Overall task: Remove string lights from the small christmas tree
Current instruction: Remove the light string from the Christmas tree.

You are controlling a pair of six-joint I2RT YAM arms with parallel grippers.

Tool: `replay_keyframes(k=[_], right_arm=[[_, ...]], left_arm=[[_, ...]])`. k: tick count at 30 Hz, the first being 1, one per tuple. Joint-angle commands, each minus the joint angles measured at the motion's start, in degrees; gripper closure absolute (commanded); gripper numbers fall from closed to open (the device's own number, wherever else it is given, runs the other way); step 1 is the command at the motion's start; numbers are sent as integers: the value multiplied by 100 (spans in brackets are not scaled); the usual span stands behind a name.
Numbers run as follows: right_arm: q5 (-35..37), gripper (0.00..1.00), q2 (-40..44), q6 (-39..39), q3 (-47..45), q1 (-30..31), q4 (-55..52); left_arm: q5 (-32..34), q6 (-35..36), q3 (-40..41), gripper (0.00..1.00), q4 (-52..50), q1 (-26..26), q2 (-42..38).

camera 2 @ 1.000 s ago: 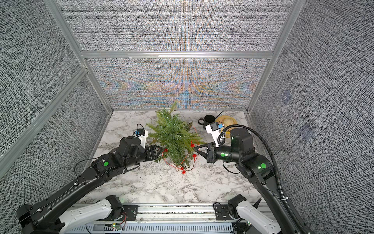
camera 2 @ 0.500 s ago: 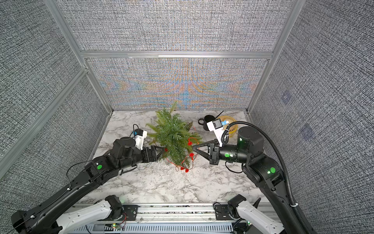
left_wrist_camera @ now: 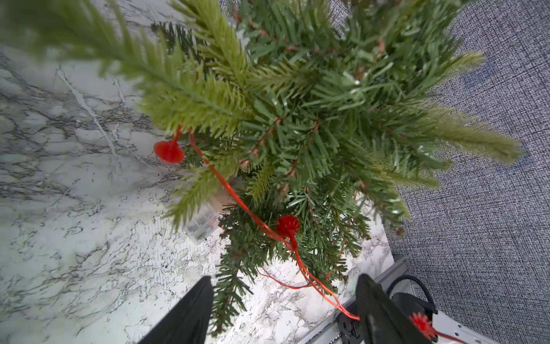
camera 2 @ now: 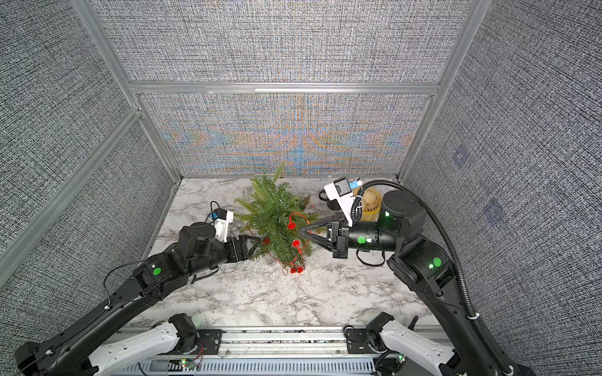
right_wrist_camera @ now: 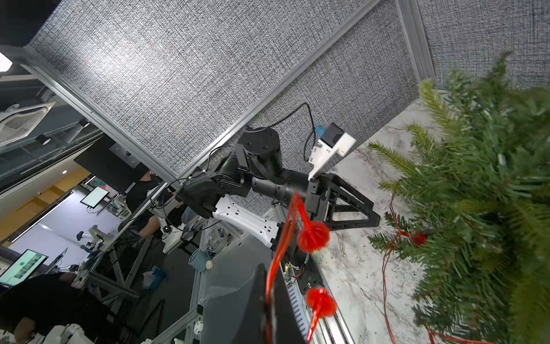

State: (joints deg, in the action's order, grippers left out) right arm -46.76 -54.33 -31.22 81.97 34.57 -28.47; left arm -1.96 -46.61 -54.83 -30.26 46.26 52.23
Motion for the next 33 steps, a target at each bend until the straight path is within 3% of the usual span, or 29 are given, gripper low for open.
replay_keyframes(k=[1,5,21,33], right_arm=[[-89,100,-107,78,117,86,220],[-42,100,-209,198,317,125,113],[2,100,-483,313,1217,217,166],[-128,100,-948,383,1859,225,218]], left_arm=[[-125,-113,27,28,319,-11,142],[-112,-234,-1,35,473,-10,277],[431,-296,-45,35,433,-4,304],[451,-318,-133,37,557,-5,430]])
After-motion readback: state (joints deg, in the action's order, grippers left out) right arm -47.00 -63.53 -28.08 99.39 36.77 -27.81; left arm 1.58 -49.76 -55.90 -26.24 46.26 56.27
